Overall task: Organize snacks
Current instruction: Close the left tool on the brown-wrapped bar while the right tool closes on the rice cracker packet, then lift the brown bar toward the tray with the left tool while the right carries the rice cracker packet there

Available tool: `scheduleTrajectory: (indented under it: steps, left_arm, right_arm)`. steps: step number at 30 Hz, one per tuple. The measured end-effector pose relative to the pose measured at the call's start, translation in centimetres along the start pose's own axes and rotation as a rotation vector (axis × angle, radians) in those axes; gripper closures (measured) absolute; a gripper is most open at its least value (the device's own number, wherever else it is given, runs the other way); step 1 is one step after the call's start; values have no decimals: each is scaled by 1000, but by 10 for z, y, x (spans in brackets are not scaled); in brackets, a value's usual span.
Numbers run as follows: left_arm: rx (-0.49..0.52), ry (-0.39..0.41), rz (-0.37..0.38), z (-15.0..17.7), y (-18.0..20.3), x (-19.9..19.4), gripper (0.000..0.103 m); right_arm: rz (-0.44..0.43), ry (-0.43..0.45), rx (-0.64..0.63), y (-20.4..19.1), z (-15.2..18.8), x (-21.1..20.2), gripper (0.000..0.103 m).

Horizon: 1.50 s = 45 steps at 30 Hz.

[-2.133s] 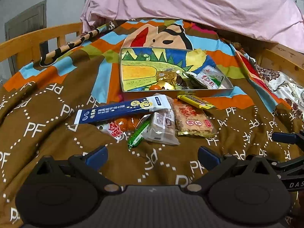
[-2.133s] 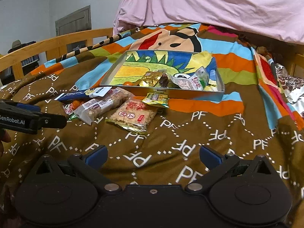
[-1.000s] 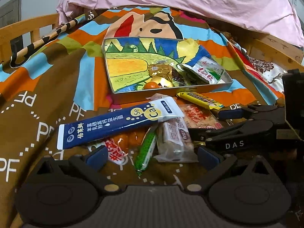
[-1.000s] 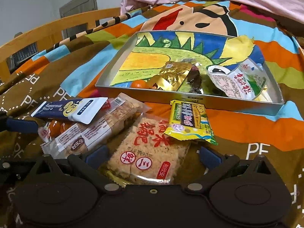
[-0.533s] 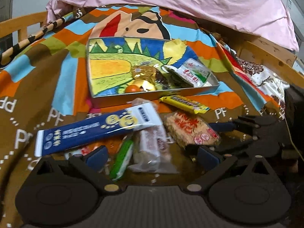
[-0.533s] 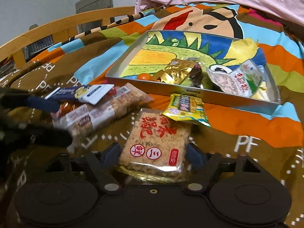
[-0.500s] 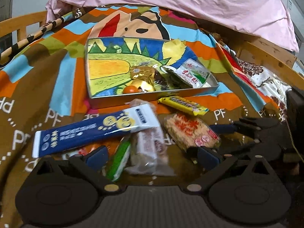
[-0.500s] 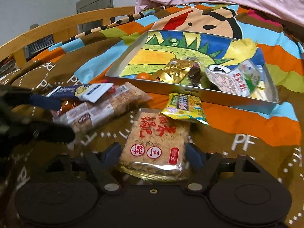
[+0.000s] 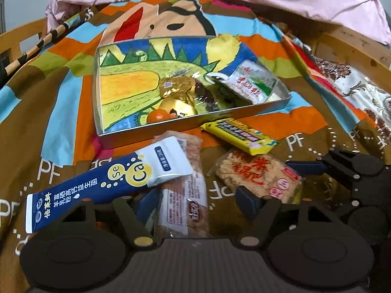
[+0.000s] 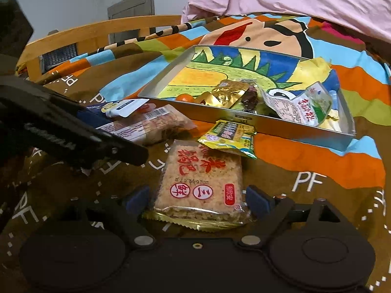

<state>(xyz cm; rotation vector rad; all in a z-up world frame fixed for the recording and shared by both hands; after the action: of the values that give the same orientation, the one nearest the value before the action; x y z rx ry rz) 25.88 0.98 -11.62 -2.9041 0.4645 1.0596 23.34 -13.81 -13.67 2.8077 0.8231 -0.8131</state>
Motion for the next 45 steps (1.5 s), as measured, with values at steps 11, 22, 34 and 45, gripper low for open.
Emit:
scheduleTrajectory:
  steps: [11, 22, 34, 45]
  left_arm:
    - [80, -15, -57, -8, 5, 22, 47]
    - [91, -23, -60, 0, 9, 6, 58]
    - [89, -61, -48, 23, 15, -17, 57]
    - [61, -51, -62, 28, 20, -26, 60]
  right_arm:
    - [7, 10, 28, 3, -5, 24, 17]
    - [27, -1, 6, 0, -3, 12, 27]
    - [55, -51, -28, -11, 8, -30, 28]
    - [119, -48, -67, -19, 21, -73, 28]
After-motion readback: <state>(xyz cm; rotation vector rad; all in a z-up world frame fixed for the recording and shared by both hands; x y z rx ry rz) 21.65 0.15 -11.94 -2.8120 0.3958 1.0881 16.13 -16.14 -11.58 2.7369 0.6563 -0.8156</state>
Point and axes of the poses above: each gripper's, at about its wrist camera, not at the fingertips, and x roughly the way its jaws point, y to its right, z to its underside, the point moved 6 cm from there along x, roughly the way its jaws point, and after that the axes turned 8 degrees about y, right-handed, at the moved point
